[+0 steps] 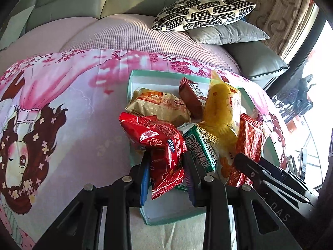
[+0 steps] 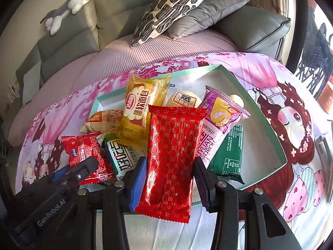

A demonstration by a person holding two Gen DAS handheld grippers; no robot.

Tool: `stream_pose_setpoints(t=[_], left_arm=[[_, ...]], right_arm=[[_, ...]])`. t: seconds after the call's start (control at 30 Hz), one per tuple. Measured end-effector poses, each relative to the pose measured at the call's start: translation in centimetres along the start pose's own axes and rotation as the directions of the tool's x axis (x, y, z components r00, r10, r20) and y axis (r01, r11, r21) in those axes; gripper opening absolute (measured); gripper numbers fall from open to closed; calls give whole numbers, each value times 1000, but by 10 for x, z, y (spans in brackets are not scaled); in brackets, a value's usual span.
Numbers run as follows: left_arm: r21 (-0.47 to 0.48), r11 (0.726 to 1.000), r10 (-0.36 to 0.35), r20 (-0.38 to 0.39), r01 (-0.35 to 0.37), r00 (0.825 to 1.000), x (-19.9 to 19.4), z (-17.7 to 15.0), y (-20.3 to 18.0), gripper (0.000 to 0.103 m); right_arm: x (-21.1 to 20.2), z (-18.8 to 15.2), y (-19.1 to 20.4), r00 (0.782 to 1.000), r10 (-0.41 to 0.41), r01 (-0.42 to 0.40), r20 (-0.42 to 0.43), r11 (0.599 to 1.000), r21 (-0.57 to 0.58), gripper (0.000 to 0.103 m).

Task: Organize snacks
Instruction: 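Carry the red candy bag and red wafer pack over the white tray, then lower both red snacks into the tray and open both tools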

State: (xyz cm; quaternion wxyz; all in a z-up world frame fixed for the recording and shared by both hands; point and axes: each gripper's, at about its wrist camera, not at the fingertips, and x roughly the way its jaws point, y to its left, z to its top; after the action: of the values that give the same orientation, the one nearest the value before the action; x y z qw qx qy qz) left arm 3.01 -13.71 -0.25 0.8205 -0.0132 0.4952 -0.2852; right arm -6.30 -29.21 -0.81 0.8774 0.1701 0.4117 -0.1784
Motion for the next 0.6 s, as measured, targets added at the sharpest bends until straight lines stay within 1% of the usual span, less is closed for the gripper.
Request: stream_pose_setpoints(t=[0.23,0.37,0.6], left_arm=[[-1,1000,-17,7,17,1000,8,2,-1,32],[10,1000,-20,5,20,1000,12,3,-4,32],[6,999,-34,11,34,999,19,5,-4,32]], right_arm=[[15,1,-4,1000,-3,3,-12,1000,17,48],[26,1,-8,1000,-2,3,-28,1000,30,46],[30,1,-10,1000,-12,13,-27,999,36,46]])
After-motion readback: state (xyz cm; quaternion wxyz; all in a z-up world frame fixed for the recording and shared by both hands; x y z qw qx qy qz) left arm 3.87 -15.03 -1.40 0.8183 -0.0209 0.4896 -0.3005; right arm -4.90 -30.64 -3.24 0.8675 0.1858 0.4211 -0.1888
